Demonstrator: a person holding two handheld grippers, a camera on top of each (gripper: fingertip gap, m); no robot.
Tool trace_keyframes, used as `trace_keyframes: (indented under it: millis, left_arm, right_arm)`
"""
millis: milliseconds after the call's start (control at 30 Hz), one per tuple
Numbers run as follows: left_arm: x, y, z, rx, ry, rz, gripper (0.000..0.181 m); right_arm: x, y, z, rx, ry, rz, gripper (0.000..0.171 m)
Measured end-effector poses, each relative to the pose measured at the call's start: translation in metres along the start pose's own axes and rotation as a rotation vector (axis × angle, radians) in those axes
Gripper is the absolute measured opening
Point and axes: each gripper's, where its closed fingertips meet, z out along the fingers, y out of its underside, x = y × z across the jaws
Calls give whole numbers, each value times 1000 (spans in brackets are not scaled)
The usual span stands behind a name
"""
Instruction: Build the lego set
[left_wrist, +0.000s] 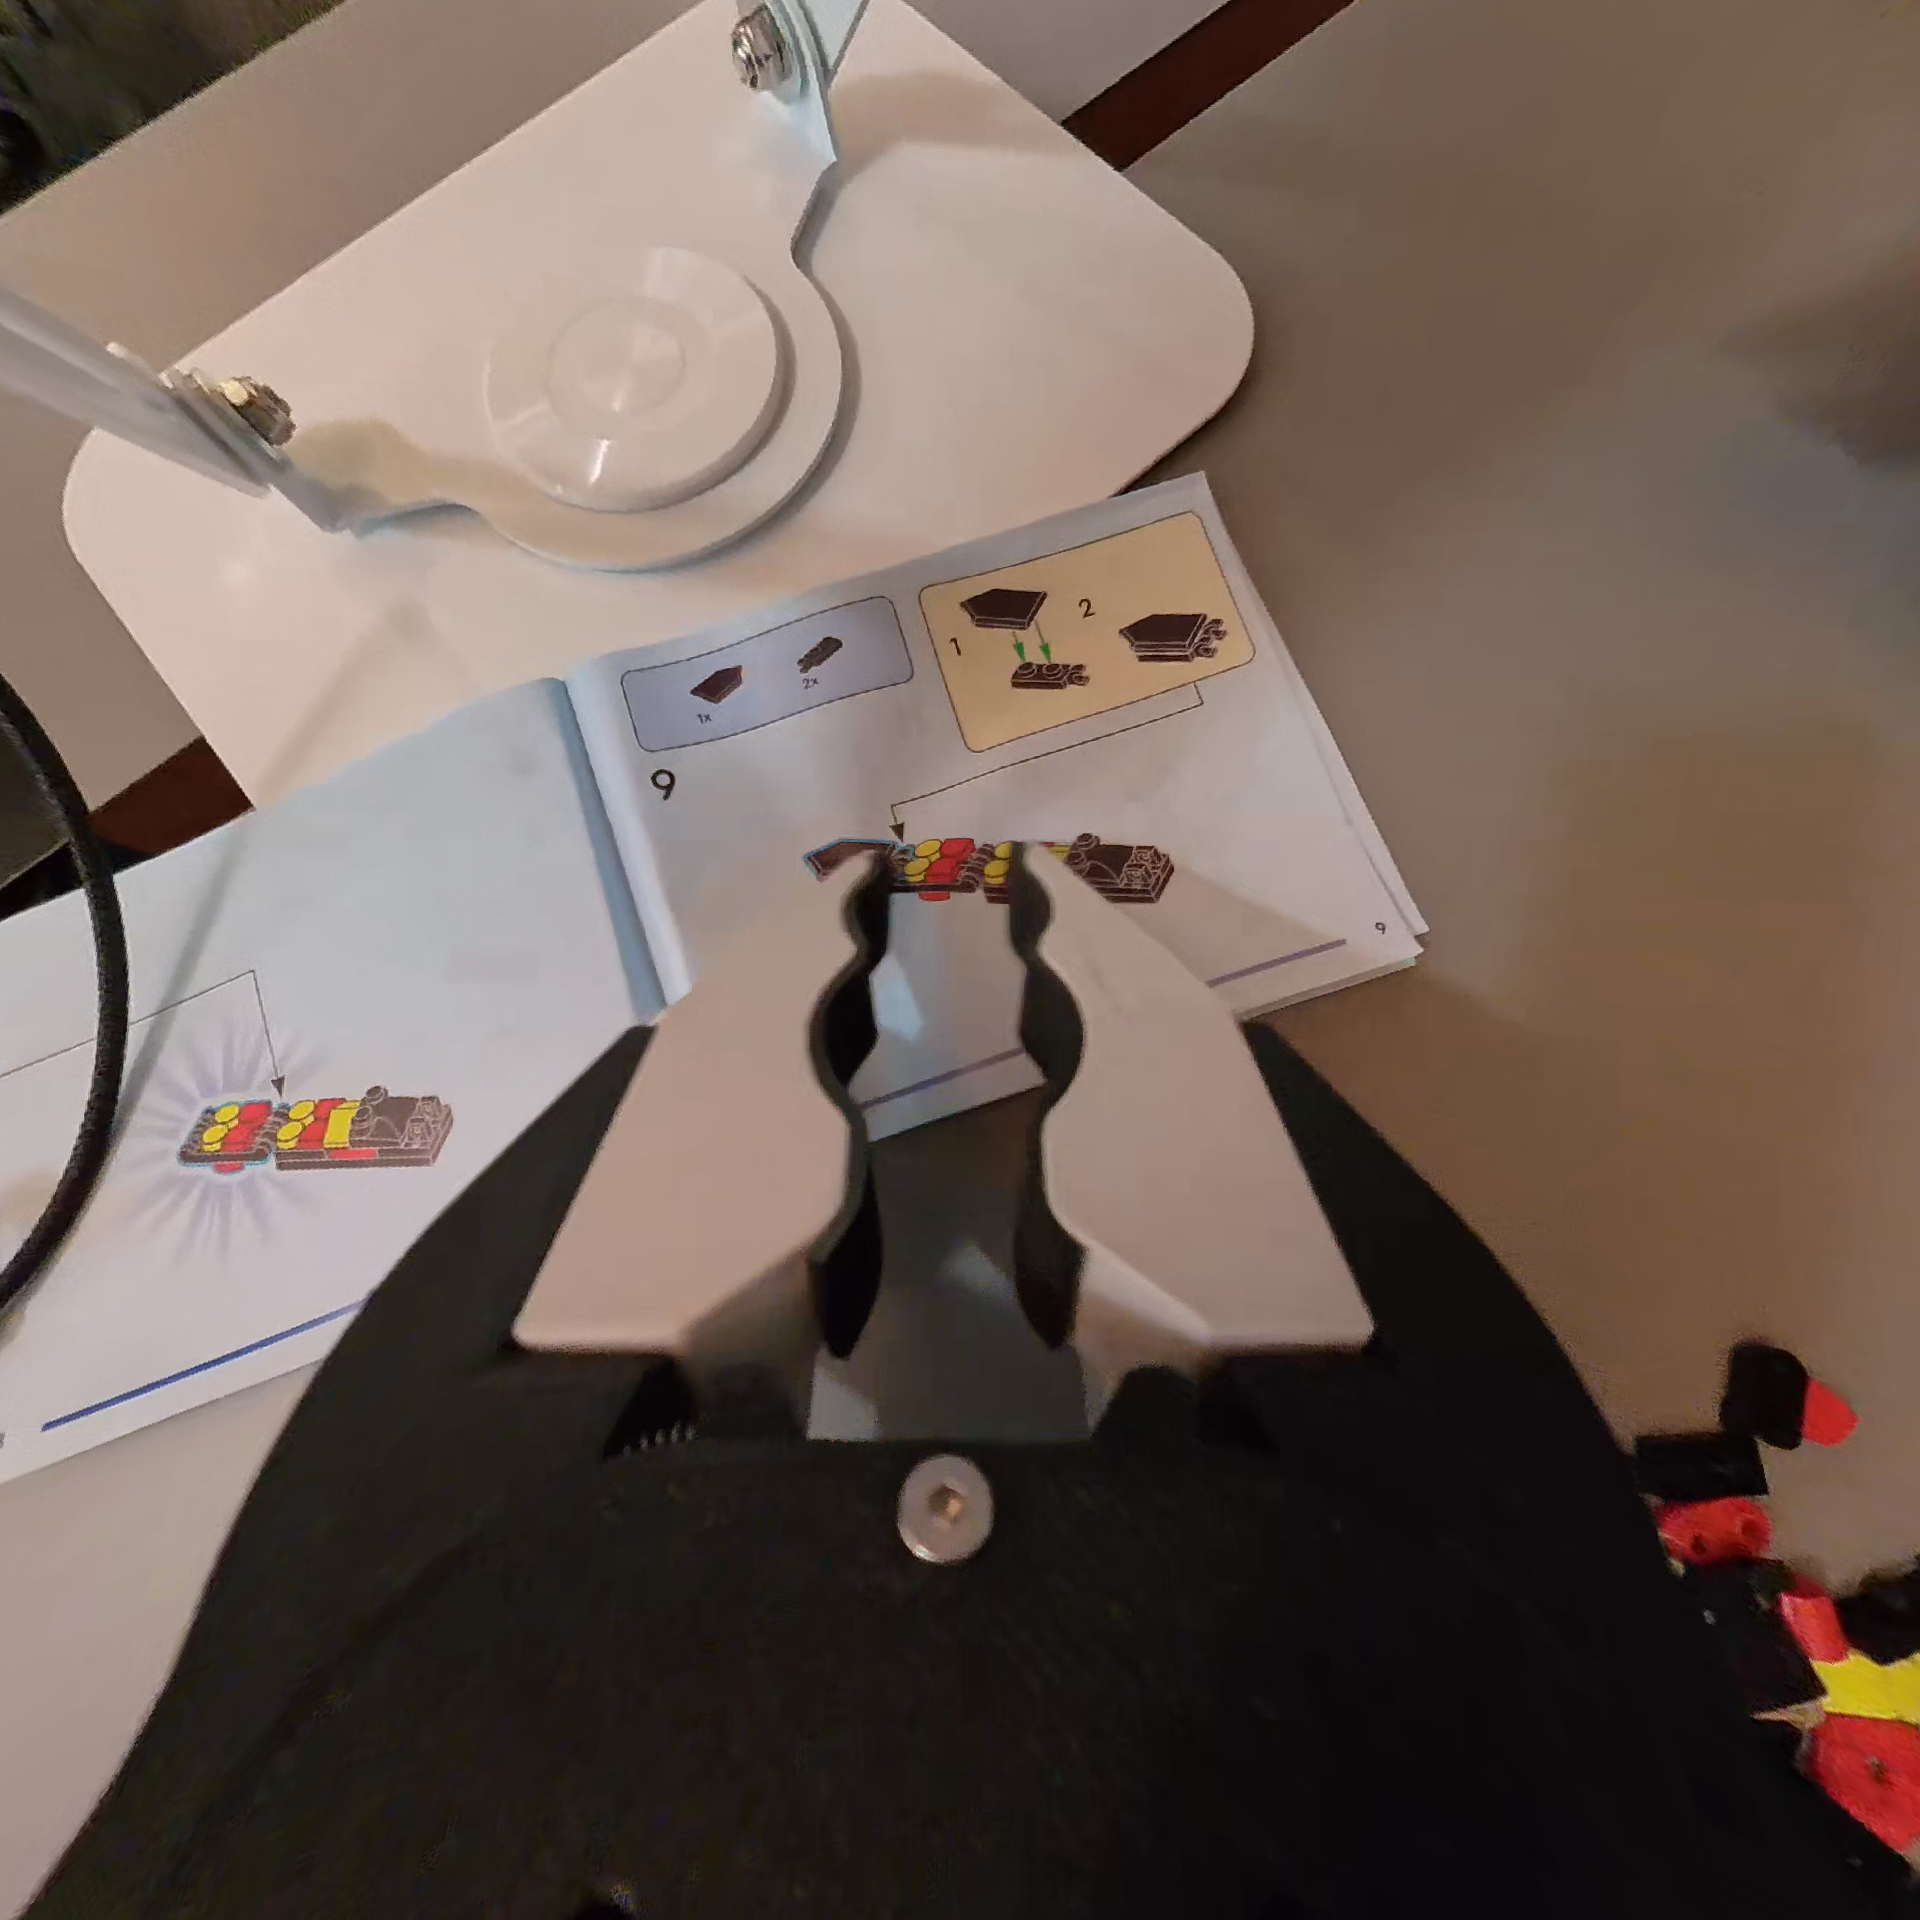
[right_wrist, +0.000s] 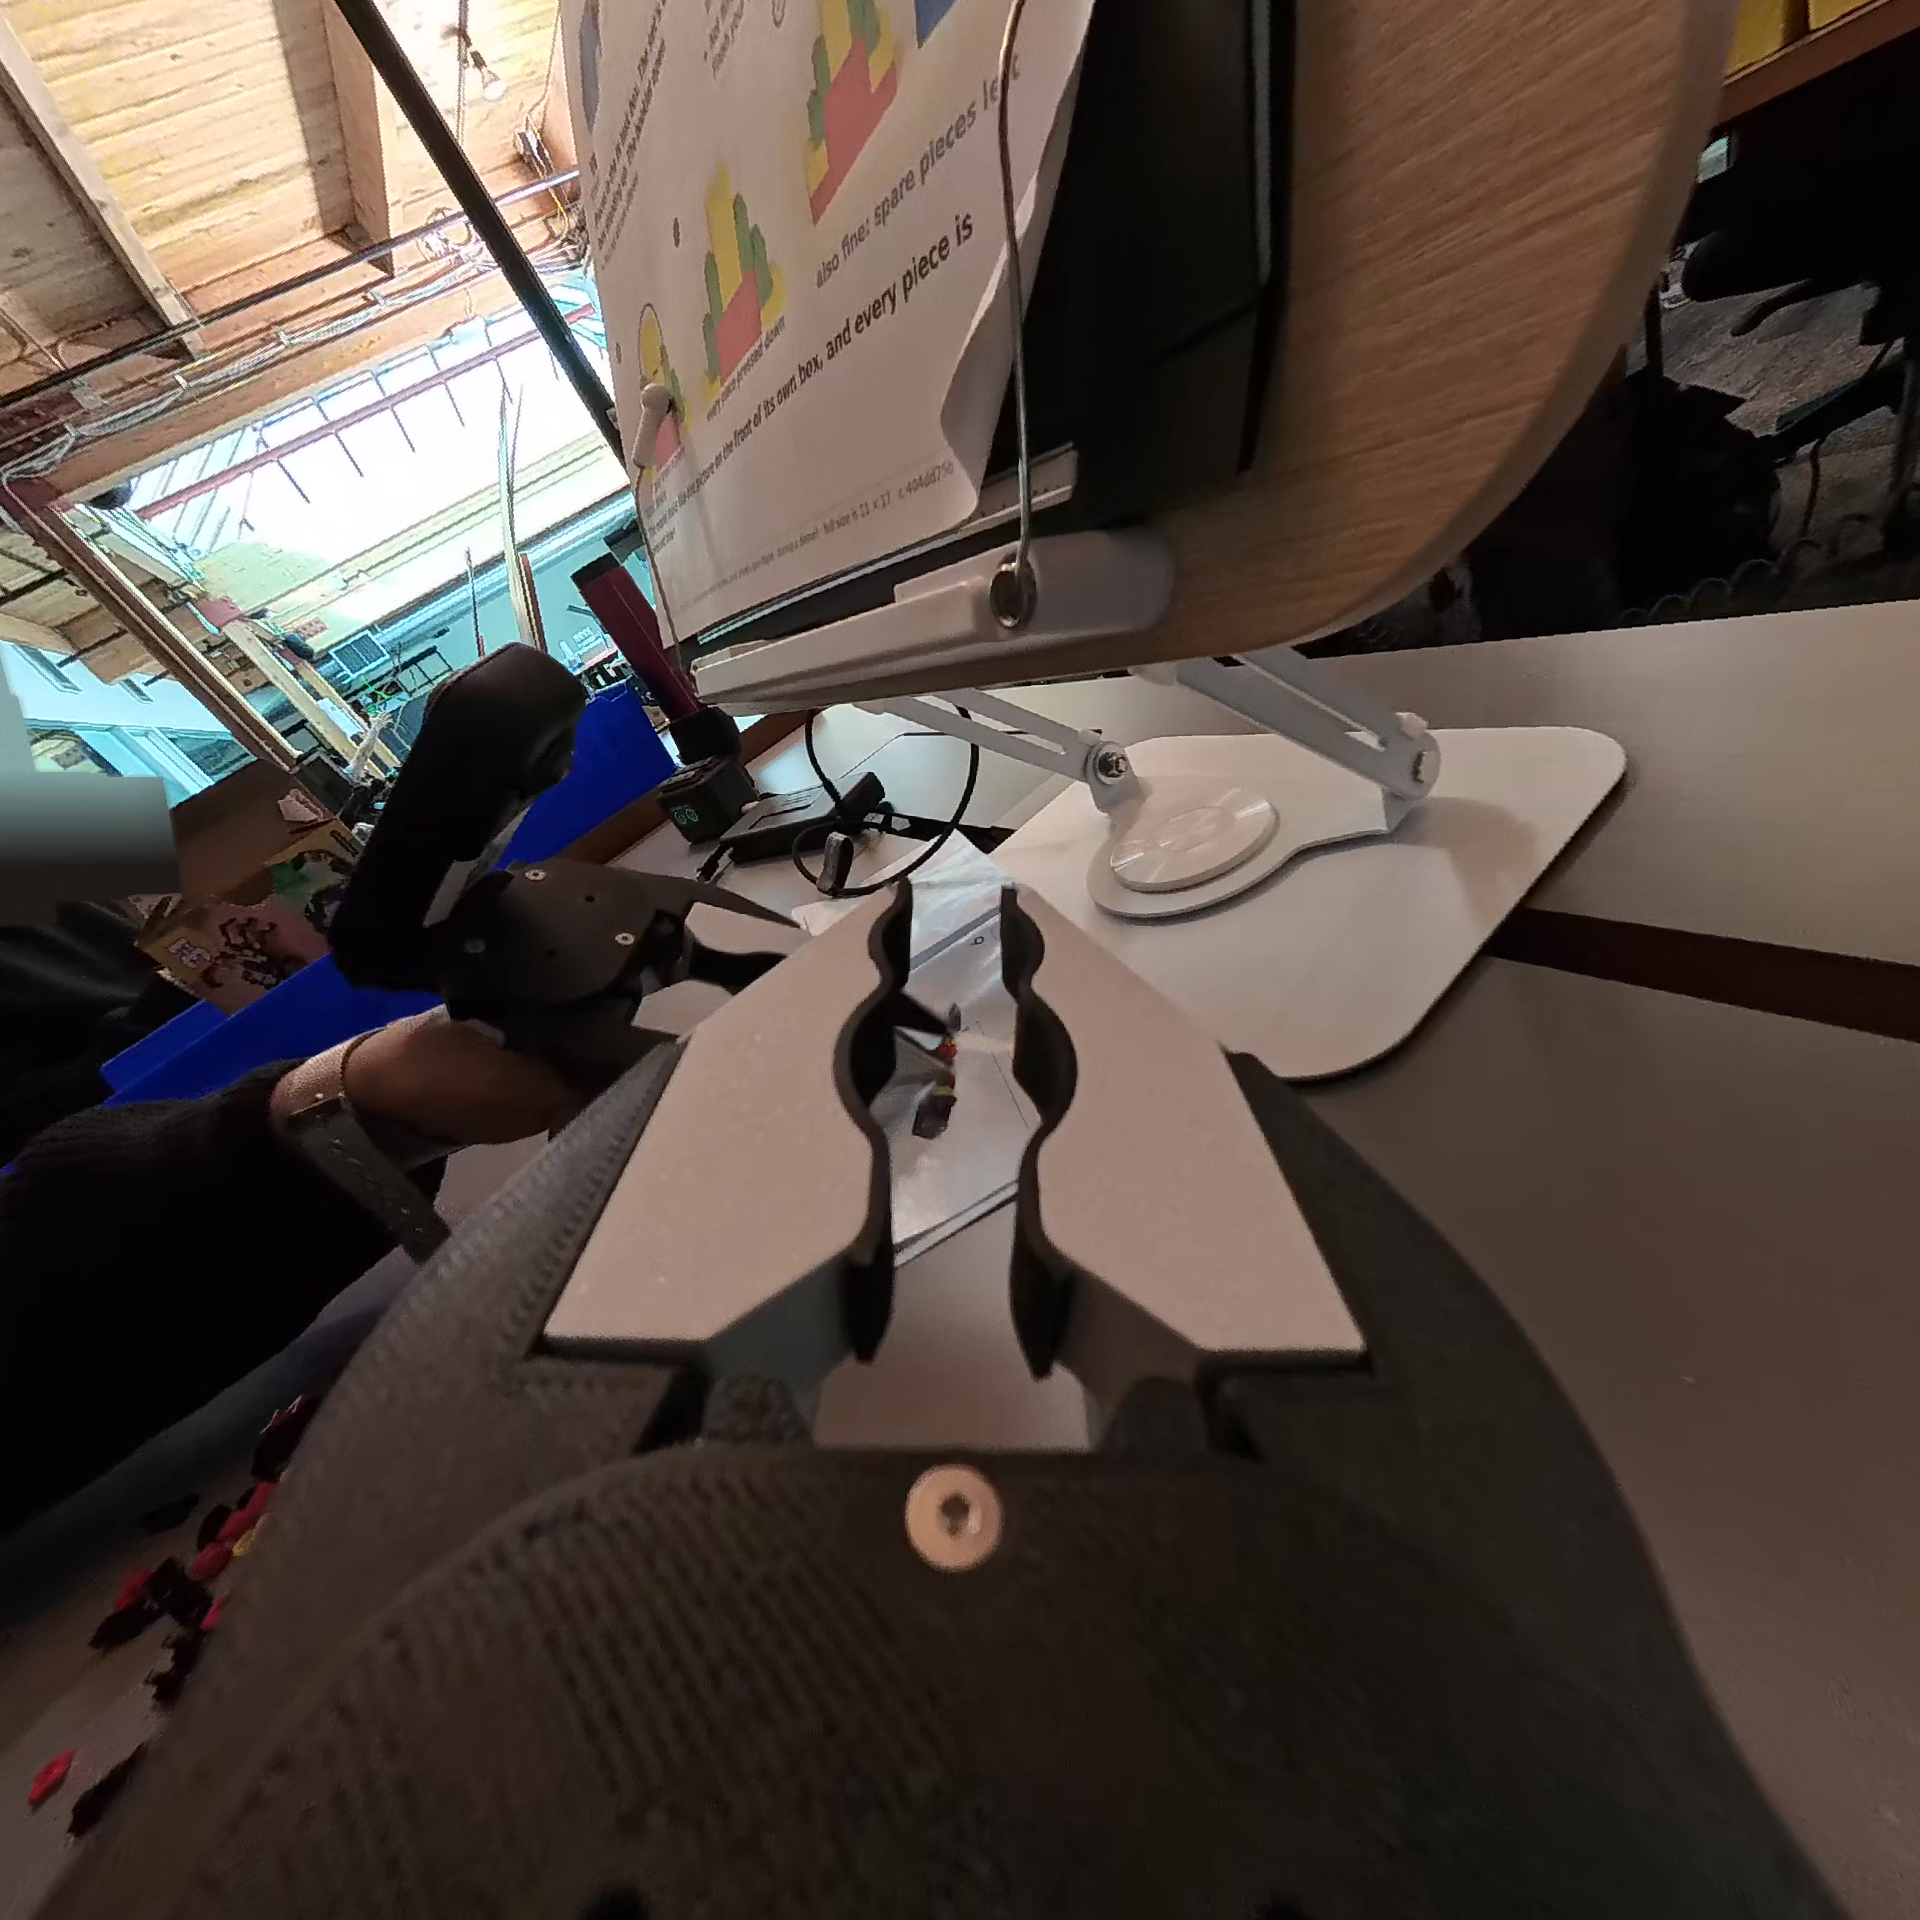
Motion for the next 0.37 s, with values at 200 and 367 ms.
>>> trace_keyframes:
  millis: [200,367]
  left_arm:
    - [-10,2,-1,-25,-117,115,3]
    - [-31,2,-8,-30,-158,77,1]
  right_arm:
    - [0,0,0,2,0,1,15]
    - [0,-1,-1,5,-3,8,15]
